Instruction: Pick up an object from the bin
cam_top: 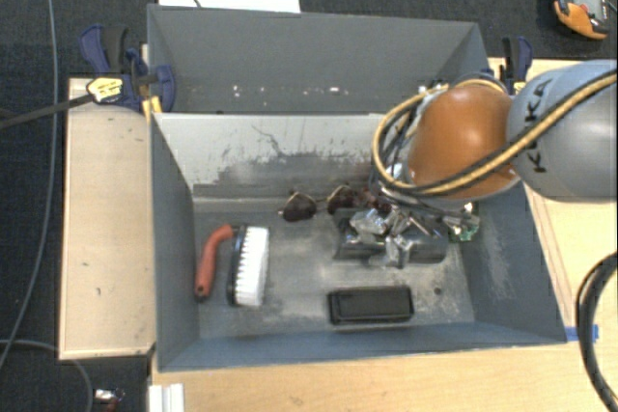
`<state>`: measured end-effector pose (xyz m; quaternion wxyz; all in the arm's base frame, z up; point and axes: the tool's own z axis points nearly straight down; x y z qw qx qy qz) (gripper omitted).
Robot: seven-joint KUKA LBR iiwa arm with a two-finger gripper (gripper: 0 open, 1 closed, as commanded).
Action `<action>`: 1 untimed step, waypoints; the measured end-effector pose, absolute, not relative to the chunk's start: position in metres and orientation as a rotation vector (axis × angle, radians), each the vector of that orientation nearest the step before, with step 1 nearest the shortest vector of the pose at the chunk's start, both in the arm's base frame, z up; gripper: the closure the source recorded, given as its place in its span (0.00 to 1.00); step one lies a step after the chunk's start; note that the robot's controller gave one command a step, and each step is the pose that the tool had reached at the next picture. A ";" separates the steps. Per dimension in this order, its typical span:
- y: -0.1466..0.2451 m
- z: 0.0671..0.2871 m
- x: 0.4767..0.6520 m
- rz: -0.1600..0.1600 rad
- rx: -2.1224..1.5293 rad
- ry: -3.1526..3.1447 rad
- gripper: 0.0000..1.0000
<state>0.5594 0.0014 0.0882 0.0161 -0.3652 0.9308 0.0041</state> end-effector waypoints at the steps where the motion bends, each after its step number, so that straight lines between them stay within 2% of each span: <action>1: -0.005 0.098 0.558 0.022 -1.130 2.904 1.00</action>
Offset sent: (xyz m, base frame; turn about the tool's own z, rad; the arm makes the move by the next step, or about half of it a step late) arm 0.0079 -0.0065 -0.0007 -0.0053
